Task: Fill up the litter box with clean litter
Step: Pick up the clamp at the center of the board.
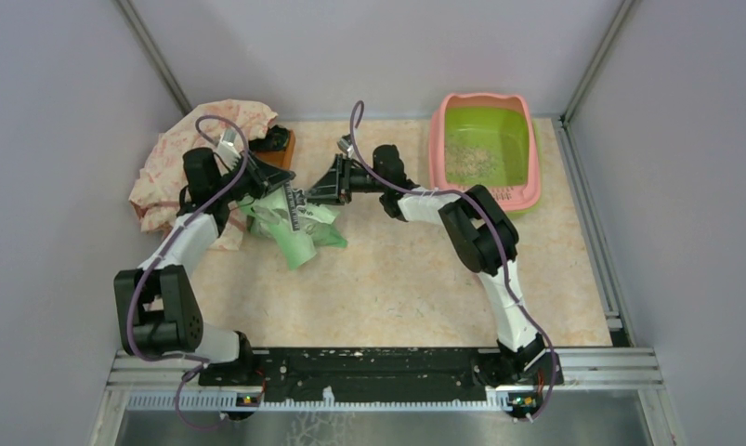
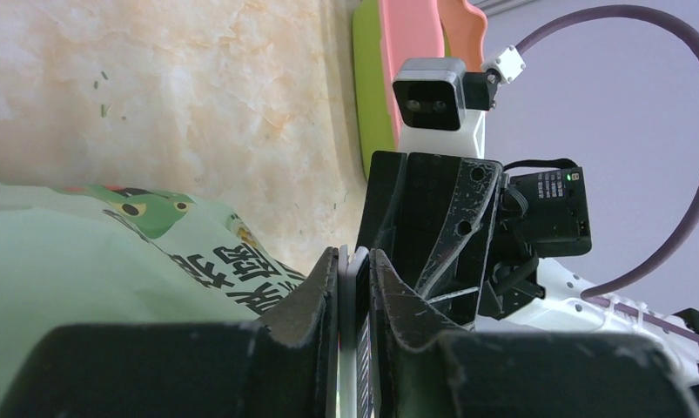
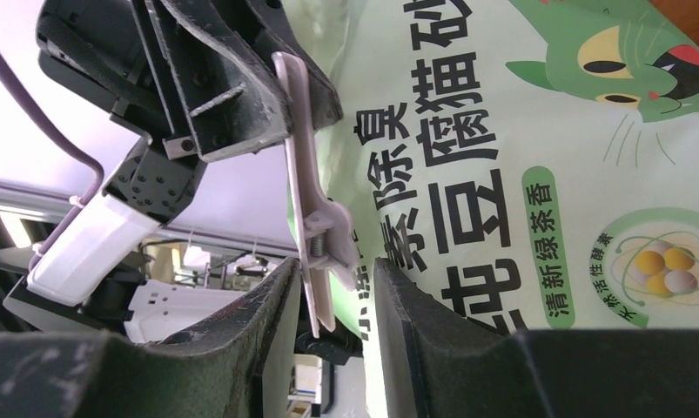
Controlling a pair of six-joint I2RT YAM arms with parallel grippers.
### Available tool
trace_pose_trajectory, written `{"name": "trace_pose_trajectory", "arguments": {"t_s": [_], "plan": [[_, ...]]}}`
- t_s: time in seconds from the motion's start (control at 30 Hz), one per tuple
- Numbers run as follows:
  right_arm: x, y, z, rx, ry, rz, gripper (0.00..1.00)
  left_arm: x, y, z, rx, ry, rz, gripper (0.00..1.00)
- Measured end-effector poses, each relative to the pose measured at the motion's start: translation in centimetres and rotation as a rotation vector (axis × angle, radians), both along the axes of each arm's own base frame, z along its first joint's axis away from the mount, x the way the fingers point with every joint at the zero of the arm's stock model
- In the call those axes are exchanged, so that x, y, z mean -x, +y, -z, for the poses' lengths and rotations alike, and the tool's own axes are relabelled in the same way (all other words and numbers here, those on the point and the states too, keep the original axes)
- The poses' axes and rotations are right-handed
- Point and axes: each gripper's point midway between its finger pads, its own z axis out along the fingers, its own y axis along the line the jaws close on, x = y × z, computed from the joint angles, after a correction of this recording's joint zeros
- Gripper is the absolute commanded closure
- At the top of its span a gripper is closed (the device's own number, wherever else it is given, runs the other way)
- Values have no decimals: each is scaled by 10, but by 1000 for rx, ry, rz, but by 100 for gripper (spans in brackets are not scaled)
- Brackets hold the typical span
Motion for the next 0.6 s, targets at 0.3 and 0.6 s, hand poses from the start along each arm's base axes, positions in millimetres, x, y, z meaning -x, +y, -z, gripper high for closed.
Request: {"name": "trace_pose_trajectory", "arguments": {"t_s": [0.3,0.6], "plan": [[2,0,-4,-15,-5,-6,62,3,-3,13,41,35,6,82],[4,2,-4,-15,-5,-15,62,2,-5,11,66,31,8,83]]}}
